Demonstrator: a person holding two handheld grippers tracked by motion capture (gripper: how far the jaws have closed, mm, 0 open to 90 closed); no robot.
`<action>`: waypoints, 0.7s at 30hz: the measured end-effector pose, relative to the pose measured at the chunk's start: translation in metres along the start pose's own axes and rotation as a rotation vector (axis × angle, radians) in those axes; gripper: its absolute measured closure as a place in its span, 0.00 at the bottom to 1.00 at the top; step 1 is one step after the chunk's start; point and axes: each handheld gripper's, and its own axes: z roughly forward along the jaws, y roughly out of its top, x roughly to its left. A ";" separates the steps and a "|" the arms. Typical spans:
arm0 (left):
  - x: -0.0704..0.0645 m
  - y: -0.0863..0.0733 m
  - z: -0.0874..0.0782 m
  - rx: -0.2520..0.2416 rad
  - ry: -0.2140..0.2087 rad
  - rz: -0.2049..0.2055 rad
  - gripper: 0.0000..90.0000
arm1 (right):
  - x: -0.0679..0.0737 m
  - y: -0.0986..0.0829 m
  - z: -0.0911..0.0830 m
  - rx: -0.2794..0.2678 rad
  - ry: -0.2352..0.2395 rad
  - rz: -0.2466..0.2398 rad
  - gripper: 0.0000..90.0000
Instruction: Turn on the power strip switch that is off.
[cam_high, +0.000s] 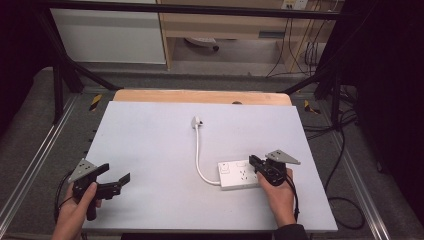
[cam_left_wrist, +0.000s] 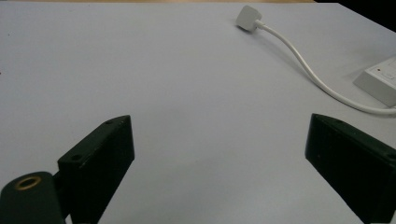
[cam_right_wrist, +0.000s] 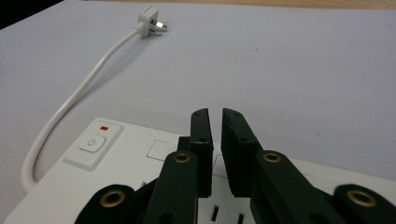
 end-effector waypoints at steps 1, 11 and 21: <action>0.000 0.000 0.000 0.000 -0.001 -0.001 0.09 | 0.001 0.000 0.000 -0.004 0.000 -0.004 0.91; 0.000 0.000 0.000 0.000 -0.005 0.000 0.09 | 0.003 0.003 -0.007 -0.032 0.003 -0.015 0.85; -0.001 0.000 0.001 -0.003 -0.005 -0.001 0.09 | 0.005 0.006 -0.010 -0.053 0.004 -0.026 0.77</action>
